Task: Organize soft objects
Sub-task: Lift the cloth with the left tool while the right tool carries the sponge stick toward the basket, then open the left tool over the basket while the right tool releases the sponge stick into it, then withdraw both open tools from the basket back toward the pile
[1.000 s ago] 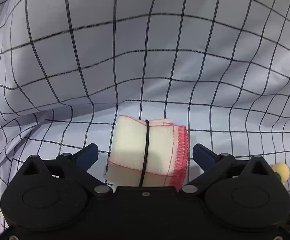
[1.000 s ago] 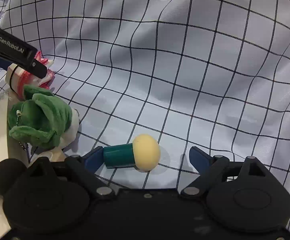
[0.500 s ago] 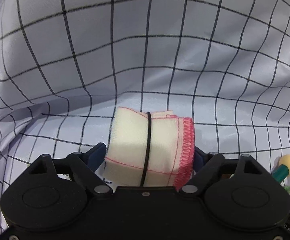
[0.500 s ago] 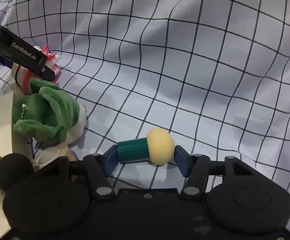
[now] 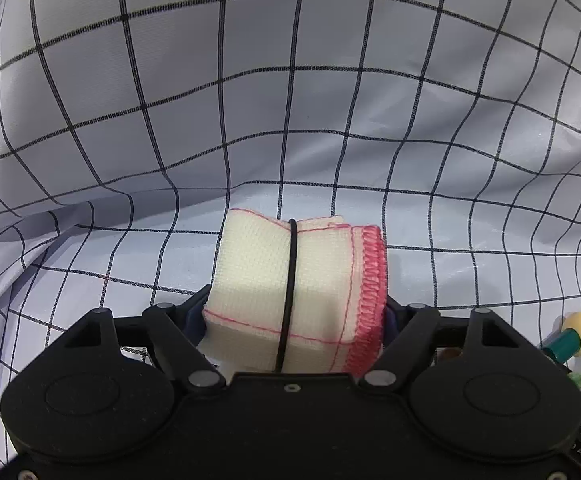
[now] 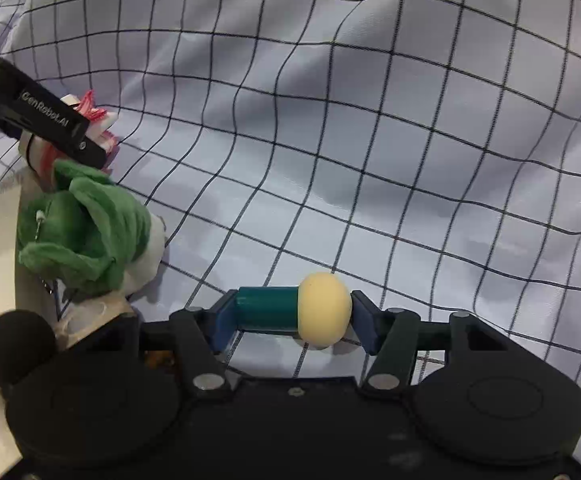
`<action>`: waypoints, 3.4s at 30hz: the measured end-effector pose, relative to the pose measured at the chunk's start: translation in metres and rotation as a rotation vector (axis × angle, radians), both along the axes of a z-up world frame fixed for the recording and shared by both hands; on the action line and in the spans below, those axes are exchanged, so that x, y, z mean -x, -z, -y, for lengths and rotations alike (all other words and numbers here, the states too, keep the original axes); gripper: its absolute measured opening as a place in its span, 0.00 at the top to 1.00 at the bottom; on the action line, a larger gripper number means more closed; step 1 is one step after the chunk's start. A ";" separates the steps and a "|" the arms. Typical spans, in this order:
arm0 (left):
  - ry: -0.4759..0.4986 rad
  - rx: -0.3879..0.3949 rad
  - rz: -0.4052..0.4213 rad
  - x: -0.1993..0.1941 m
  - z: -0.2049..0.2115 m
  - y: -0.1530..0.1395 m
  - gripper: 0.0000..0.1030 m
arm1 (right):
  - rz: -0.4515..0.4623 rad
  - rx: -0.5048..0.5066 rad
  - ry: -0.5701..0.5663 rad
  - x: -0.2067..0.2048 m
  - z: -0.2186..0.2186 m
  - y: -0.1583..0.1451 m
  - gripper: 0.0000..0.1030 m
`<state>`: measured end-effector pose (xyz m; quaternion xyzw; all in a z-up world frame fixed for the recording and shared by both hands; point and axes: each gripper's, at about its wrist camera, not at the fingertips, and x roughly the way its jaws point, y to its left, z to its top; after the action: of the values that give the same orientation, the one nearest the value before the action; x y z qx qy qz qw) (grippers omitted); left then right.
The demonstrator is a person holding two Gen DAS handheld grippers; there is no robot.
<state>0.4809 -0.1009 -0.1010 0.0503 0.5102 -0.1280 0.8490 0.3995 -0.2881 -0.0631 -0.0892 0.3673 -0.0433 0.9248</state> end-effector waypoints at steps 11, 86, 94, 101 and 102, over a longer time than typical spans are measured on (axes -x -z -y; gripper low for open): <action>-0.041 0.067 0.073 0.021 -0.021 -0.056 0.29 | 0.097 -0.037 0.097 0.029 0.001 -0.046 0.45; -0.177 0.074 0.196 0.459 -0.112 -0.081 0.34 | 0.126 -0.291 0.143 0.441 -0.127 -0.026 0.43; -0.166 0.065 0.197 0.461 -0.109 -0.081 0.28 | 0.122 -0.297 0.144 0.441 -0.124 -0.026 0.36; -0.167 0.062 0.189 0.460 -0.109 -0.079 0.27 | 0.131 -0.289 0.153 0.443 -0.124 -0.026 0.29; -0.167 0.062 0.189 0.460 -0.109 -0.079 0.27 | 0.131 -0.289 0.153 0.442 -0.124 -0.026 0.29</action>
<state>0.0207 0.0080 -0.0219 -0.0069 0.4260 -0.0672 0.9022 -0.0429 -0.1644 -0.0368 0.0759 0.3142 -0.0661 0.9440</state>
